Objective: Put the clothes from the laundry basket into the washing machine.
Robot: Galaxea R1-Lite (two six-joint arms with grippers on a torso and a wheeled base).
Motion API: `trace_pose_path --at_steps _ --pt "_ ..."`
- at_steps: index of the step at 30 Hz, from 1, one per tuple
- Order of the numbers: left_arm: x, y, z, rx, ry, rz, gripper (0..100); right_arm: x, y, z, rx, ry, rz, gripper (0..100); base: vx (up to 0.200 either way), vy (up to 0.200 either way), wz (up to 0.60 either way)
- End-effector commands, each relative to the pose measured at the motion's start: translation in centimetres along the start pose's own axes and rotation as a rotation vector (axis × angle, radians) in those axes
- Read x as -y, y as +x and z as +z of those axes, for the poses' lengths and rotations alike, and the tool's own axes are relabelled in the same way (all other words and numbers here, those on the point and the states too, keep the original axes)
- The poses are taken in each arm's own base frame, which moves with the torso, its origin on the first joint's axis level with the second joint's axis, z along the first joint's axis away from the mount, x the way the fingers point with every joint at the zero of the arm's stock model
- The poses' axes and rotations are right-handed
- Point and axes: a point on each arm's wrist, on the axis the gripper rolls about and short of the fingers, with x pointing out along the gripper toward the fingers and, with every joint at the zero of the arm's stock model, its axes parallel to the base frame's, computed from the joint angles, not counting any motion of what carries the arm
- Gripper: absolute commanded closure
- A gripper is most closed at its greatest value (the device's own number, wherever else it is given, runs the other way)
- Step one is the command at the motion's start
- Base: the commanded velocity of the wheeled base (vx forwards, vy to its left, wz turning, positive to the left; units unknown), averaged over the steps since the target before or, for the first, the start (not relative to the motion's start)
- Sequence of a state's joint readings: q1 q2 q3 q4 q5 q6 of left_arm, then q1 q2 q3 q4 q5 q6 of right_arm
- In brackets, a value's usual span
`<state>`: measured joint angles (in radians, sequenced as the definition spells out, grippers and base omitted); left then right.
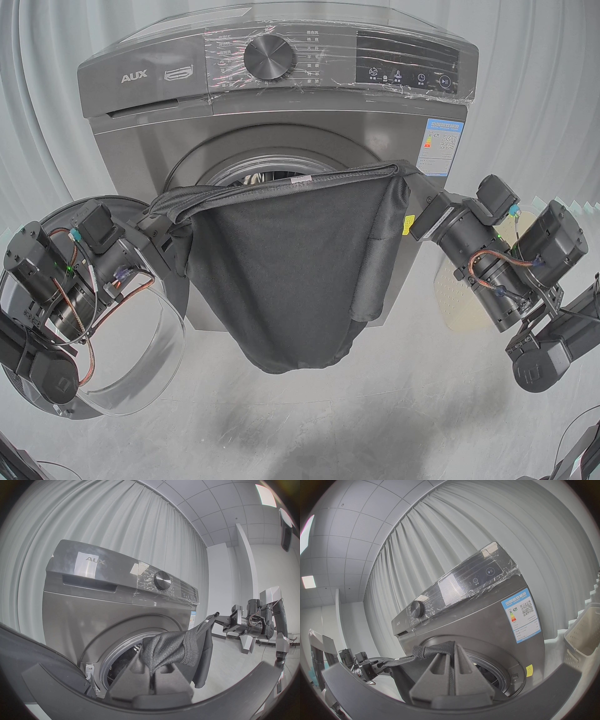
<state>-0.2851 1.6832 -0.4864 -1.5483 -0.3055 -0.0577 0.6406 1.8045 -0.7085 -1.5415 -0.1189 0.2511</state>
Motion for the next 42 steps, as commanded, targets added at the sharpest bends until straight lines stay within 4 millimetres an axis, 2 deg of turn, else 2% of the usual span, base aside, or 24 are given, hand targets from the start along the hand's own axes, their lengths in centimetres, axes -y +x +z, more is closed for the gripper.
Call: trace_pose_path --at_steps 1,23,32,33,37,38,40,41,42 --pt "0.0 0.0 0.2 0.007 0.002 0.0 100 -0.1 0.0 0.6 0.019 0.002 0.002 100 0.0 0.0 0.0" --pt "0.1 0.1 -0.1 0.0 -0.002 -0.006 100 0.0 -0.2 0.0 -0.003 0.002 -0.003 100 0.0 0.0 0.0" --pt "1.4 1.1 -1.0 -0.018 -0.017 -0.051 100 0.8 -2.0 -1.7 -0.105 -0.021 -0.028 100 0.0 0.0 0.0" --pt "1.4 1.4 -1.2 -0.021 -0.022 -0.052 100 0.9 -2.0 -1.8 -0.111 -0.02 -0.03 0 0.0 0.0 0.0" --pt "1.5 2.4 -1.8 -0.024 -0.026 -0.057 100 1.4 -2.7 -3.4 -0.187 -0.035 -0.047 0 0.0 0.0 0.0" --pt "1.7 2.9 -2.0 -0.021 -0.027 -0.055 100 1.9 -3.7 -5.3 -0.272 -0.071 -0.063 0 0.0 0.0 0.0" --pt "2.0 3.5 -1.9 -0.009 -0.03 -0.038 100 2.6 -5.0 -7.4 -0.367 -0.12 -0.078 0 0.0 0.0 0.0" --pt "2.1 3.5 -1.9 -0.007 -0.03 -0.036 100 2.6 -5.1 -7.5 -0.374 -0.12 -0.078 0 0.0 0.0 0.0" --pt "2.2 3.9 -1.7 0.006 -0.03 -0.025 100 2.7 -6.1 -8.7 -0.436 -0.129 -0.079 0 0.0 0.0 0.0"
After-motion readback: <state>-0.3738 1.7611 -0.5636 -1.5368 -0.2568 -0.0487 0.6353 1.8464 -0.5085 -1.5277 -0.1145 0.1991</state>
